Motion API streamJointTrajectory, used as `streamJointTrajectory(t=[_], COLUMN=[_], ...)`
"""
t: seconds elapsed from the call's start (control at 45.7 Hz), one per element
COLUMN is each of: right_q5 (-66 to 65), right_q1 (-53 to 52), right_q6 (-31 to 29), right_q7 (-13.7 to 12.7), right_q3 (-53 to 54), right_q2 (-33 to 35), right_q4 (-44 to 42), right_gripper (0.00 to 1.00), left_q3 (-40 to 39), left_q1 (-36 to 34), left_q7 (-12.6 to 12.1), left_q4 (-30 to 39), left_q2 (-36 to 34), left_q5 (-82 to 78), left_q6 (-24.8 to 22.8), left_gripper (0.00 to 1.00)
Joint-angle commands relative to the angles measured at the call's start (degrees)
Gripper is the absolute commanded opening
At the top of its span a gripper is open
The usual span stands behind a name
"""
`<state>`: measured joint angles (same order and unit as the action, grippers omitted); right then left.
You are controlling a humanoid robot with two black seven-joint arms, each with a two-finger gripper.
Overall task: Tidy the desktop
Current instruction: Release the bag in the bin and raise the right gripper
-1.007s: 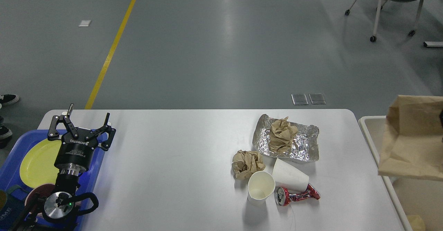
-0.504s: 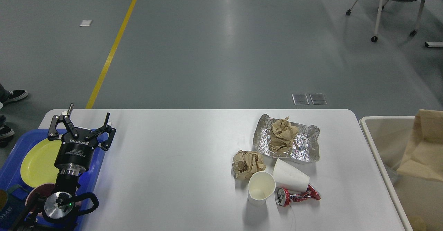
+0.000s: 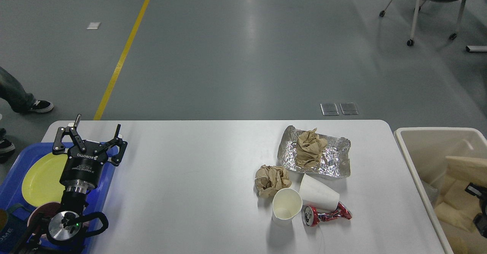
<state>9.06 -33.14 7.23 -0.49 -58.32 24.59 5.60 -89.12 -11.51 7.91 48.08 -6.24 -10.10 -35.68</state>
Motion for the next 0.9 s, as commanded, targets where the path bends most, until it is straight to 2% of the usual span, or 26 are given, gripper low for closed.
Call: streamJointTrajectory(t=[0.0,0.876], right_q5=[0.1,0.0], right_q1=[0.5,3.0], right_q6=[0.2,0.5], right_q7=[0.0,-0.6], right_q3=[0.1,0.1], right_q2=[-0.8,-3.9], right_q4=[-0.1,0.6], right_gripper=[0.0,0.0], left_q3=[0.0,0.0], left_q1=[0.0,0.0], left_q7=[0.0,0.0], left_q4=[0.0,0.0], left_q2=[0.0,0.0], left_q5=[0.0,0.0], left_q6=[0.0,0.0], left_gripper=[0.96,0.96])
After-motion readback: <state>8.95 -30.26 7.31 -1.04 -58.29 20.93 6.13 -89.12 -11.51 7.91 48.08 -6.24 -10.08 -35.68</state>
